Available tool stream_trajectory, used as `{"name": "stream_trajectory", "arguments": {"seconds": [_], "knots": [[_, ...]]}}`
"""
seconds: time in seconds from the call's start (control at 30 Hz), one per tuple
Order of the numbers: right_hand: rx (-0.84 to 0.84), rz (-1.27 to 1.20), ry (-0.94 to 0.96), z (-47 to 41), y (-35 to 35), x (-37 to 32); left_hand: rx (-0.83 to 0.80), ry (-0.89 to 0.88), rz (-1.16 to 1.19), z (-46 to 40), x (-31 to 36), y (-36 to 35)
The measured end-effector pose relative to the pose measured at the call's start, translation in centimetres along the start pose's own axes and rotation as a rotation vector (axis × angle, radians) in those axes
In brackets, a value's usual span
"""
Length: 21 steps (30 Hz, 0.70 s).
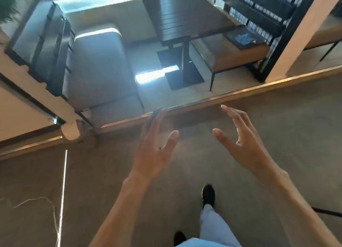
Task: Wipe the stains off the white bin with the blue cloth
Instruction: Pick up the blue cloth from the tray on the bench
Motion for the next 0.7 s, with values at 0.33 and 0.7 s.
{"name": "stream_trajectory", "arguments": {"seconds": [0.33, 0.7], "knots": [[0.01, -0.046, -0.105, -10.5, 2.8, 7.5, -0.092, 0.062, 0.008, -11.1, -1.3, -8.2], [-0.03, -0.077, -0.221, -22.0, 9.3, 17.0, -0.176, 0.111, 0.04, -26.4, -0.2, -19.0]]}}
Point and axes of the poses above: each hand's wrist, its own z-axis away from the middle knuckle, its own y-axis out of the back of the hand, x = y × z, the point moved 4 cm from there along -z, towards the middle knuckle
